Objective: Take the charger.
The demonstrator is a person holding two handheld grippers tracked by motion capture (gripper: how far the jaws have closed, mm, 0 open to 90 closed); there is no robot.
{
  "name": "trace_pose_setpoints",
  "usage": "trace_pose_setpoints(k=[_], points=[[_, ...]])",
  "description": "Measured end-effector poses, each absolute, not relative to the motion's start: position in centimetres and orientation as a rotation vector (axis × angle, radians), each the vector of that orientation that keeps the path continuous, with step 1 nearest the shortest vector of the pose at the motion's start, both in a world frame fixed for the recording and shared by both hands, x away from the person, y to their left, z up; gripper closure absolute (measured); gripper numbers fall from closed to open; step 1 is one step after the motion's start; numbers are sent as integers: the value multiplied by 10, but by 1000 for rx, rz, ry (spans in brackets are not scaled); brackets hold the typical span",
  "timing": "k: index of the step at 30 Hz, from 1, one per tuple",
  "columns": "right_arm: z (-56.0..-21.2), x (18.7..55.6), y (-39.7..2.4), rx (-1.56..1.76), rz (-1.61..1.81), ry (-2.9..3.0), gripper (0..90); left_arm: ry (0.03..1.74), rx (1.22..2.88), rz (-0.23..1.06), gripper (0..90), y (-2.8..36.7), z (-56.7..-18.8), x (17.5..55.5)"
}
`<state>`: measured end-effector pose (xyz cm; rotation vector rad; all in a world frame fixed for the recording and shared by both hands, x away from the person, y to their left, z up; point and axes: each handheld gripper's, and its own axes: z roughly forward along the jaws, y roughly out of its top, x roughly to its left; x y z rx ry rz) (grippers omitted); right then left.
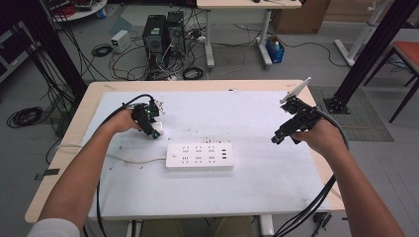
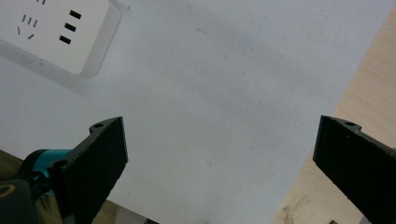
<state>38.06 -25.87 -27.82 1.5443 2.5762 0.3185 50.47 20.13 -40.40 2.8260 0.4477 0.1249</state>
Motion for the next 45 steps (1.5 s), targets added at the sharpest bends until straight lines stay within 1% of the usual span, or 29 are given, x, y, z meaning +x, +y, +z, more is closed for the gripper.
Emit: trace_pose_setpoints(k=[4,9,15,20,28,40,45], points=[[-279,381,-258,1542,325,2577,24,471,2786,149,425,203,-389,501],[-281,380,-258,1540,332,2581,24,482,2788,170,424,203,-373,489],[-283,377,-260,1530,342,2580,24,561,2752,175,425,204,-348,470],[-283,373,-259,1512,334,2585,24,603,2744,169,424,198,-323,445],[-282,371,-260,1499,333,2594,24,581,2743,166,424,193,-295,413],[-281,364,-252,1451,353,2616,24,468,2781,148,424,180,-277,378],[-281,363,-248,1435,361,2624,24,428,2794,157,424,175,-271,372]])
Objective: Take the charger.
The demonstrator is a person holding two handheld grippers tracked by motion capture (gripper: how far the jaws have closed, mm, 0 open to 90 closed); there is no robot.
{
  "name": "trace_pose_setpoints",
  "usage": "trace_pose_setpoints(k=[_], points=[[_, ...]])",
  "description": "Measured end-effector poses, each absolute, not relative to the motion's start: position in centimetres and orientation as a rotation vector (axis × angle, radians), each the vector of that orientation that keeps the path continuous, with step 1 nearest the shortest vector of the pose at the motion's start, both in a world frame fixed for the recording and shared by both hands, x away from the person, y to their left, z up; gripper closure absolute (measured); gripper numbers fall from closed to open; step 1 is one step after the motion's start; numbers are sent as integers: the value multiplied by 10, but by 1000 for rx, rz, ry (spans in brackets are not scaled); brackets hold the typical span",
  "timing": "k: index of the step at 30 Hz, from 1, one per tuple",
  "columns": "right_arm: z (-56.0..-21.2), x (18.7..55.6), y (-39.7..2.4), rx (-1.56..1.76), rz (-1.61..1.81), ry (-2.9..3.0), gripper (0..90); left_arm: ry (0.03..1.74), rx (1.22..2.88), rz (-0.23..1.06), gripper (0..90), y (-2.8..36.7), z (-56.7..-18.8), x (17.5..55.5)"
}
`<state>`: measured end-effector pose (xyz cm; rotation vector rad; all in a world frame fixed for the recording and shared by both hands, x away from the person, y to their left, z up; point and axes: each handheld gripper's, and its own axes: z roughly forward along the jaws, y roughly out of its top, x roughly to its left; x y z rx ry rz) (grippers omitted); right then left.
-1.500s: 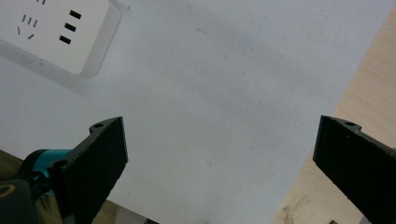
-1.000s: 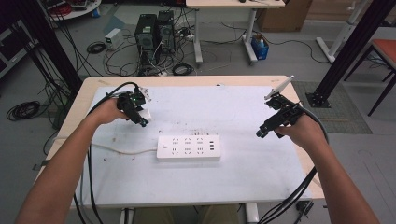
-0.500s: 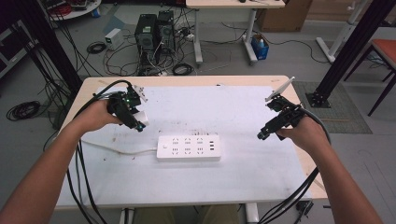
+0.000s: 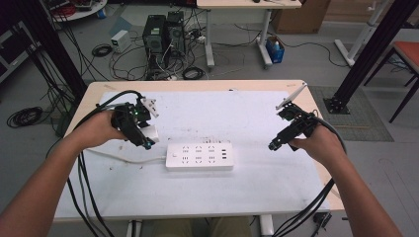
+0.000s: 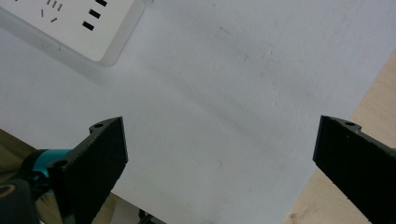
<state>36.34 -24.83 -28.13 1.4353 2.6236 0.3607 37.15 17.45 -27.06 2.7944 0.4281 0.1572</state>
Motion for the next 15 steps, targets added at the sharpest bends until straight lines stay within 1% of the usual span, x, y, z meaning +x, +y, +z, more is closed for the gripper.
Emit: trace_pose_setpoints(k=[12,15], points=[[-286,365,-247,1440,355,2628,24,399,2804,148,424,170,-272,370],[-285,365,-247,1449,366,2622,24,390,2806,164,424,172,-272,369]])
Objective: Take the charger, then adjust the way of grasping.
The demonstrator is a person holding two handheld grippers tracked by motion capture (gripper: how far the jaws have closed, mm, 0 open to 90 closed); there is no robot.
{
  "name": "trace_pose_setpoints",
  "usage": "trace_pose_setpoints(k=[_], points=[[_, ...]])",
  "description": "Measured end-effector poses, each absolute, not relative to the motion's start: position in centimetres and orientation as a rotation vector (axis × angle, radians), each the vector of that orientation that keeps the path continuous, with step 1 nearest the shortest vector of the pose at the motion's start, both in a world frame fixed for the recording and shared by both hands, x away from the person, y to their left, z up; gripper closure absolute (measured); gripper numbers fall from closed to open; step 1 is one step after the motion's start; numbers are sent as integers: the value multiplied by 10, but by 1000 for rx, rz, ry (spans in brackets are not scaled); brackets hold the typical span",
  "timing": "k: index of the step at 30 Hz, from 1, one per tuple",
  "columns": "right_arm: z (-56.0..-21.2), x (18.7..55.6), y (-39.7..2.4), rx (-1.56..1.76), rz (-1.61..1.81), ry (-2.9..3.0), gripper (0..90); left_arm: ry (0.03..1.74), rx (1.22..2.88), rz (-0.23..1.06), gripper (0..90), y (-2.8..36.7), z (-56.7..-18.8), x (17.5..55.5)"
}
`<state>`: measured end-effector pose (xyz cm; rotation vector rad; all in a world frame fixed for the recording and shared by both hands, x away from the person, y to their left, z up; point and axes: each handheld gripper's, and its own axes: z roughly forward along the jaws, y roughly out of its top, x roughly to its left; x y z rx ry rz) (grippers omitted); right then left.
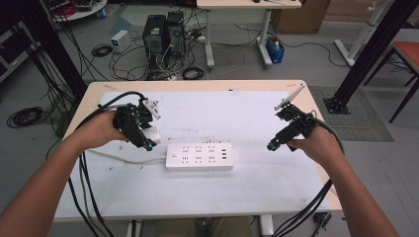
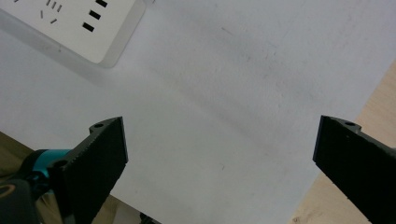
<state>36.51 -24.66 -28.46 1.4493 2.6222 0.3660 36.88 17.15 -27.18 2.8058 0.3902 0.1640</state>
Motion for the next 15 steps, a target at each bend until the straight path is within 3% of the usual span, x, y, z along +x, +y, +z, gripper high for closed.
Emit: trace_pose_setpoints(k=[15], points=[[-282,358,-251,1503,477,2571,24,334,2799,188,424,151,-261,365]])
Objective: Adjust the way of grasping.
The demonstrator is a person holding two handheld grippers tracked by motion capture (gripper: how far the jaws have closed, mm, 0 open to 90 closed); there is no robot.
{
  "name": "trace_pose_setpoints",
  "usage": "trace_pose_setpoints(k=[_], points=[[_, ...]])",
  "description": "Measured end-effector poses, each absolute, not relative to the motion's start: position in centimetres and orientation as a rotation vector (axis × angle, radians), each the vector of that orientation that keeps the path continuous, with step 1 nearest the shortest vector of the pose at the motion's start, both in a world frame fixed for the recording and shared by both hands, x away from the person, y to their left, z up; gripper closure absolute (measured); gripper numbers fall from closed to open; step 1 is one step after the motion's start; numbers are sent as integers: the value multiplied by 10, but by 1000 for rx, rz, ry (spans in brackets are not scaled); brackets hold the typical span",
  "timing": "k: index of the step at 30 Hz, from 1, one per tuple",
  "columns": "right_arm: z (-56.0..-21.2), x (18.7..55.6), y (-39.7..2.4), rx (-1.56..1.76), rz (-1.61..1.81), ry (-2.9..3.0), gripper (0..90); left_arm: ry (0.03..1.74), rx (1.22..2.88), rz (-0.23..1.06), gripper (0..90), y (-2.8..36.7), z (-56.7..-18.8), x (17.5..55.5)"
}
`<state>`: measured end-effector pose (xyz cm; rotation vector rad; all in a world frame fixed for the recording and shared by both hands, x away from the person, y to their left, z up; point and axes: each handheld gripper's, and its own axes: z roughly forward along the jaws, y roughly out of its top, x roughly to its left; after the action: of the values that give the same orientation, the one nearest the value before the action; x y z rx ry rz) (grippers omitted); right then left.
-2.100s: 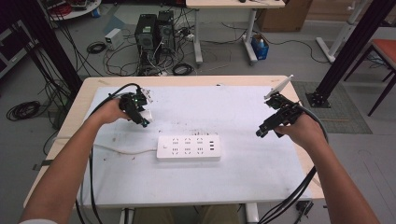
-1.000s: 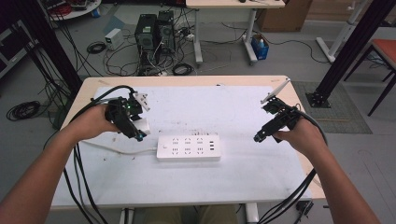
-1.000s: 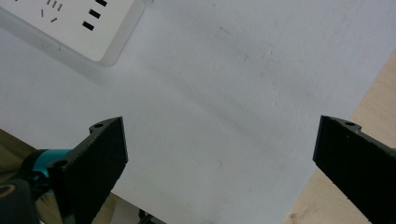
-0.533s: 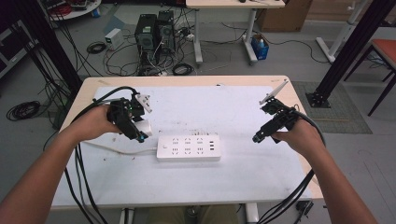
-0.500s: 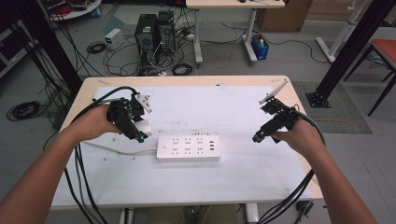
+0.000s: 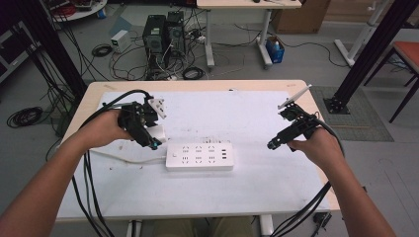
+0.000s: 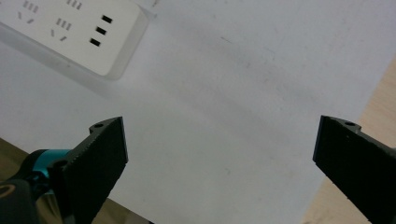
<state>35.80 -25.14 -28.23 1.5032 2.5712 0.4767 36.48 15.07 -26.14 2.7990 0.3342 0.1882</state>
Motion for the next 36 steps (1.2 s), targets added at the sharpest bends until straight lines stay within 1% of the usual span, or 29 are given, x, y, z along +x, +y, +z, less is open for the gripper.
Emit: trace_pose_setpoints(k=[5,14,22,28,36], points=[[-287,357,-253,1554,550,2562,24,318,2791,237,424,139,-259,366],[-294,356,-259,1662,727,2544,24,273,2763,276,424,115,-261,366],[-304,350,-267,1799,1037,2527,25,198,2775,262,424,91,-270,362],[-311,348,-268,1839,1125,2535,25,153,2769,261,424,74,-274,360],[-315,346,-256,1875,1293,2566,25,108,2752,242,424,54,-275,356]])
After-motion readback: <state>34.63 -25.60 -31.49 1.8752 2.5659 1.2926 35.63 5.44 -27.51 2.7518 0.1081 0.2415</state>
